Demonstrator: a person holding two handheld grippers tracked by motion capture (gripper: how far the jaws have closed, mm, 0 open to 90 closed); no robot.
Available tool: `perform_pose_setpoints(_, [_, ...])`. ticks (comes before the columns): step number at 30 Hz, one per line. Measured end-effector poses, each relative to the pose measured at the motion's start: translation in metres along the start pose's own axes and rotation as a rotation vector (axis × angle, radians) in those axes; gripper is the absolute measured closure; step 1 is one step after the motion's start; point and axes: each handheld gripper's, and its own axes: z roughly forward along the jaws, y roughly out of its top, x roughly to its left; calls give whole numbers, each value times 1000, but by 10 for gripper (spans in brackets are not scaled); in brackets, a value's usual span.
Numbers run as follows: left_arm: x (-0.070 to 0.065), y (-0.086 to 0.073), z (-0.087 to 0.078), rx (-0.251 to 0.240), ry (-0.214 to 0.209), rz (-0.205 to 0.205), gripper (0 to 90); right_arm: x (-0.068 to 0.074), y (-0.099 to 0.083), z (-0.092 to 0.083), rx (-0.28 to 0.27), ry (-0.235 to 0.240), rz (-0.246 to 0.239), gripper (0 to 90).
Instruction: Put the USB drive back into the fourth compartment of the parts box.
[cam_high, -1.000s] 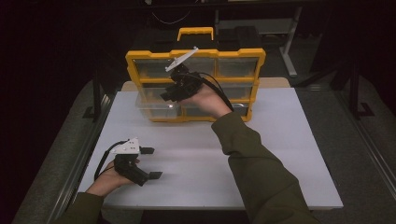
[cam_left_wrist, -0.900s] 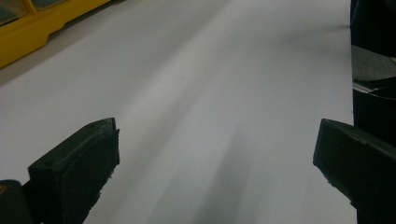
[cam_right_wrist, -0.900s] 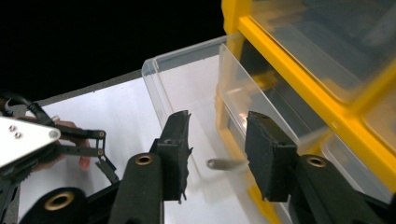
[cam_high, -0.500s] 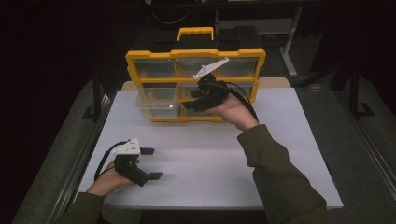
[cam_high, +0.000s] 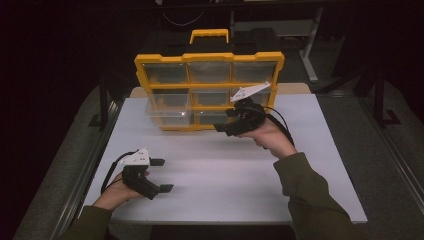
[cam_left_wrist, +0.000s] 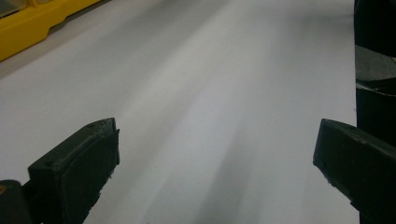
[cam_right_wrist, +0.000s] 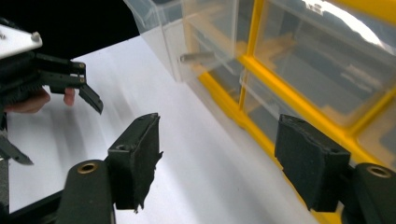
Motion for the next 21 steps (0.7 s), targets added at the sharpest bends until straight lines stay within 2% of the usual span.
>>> perform_pose_setpoints(6, [0,0,1,5,2,-1,0,0,-25,-4,-4,-21,12,240])
perform_pose_setpoints(15, [-1,-1,1,9,2,-4,0,0,-66,-8,-12,-60,72,149])
perform_pose_setpoints(21, [0,-1,0,8,4,-3,0,0,-90,-11,-13,-77,86,112])
